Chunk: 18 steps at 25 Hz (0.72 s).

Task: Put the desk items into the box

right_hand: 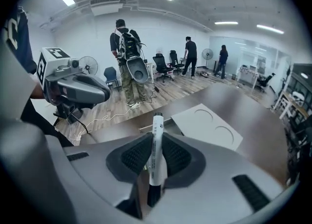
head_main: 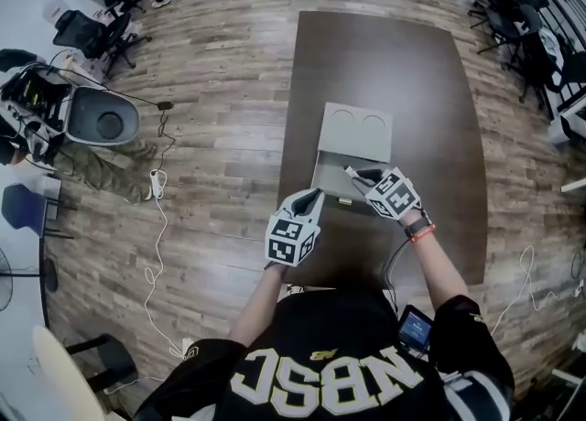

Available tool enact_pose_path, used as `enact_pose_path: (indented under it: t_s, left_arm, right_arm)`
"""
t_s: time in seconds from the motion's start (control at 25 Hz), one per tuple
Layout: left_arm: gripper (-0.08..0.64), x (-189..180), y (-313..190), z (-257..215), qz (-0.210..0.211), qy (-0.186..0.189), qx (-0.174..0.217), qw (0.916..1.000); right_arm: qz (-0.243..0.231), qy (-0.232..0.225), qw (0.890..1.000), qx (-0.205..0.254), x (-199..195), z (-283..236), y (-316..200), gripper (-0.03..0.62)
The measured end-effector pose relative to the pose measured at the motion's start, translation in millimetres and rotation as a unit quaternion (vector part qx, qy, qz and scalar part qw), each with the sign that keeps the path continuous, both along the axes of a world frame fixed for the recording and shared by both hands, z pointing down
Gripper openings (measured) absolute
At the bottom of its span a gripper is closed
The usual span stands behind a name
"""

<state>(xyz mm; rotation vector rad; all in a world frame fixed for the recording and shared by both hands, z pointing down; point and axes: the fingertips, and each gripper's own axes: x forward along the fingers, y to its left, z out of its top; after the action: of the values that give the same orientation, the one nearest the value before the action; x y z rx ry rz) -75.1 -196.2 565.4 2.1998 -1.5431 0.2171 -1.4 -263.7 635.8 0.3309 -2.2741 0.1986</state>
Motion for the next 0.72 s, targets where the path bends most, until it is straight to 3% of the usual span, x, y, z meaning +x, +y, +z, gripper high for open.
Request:
enact_pose_path:
  t_s: [0.28, 0.56, 0.72]
  left_arm:
    - [0.030, -13, 1, 14, -0.020, 0.008, -0.015, 0.9997]
    - [0.030, -15, -6, 25, -0.035, 0.013, -0.034, 0.9987]
    - [0.029, -20, -8, 34, -0.047, 0.013, -0.044, 0.9978]
  right_arm:
    - [-0.059, 0.032, 0.997, 0.040, -29, 36, -16, 0.075]
    - [-0.143, 0.082, 0.985, 0.046, -39, 78, -15, 0.075]
    - [-0.166, 0.107, 0.979, 0.052, -45, 101, -21, 0.075]
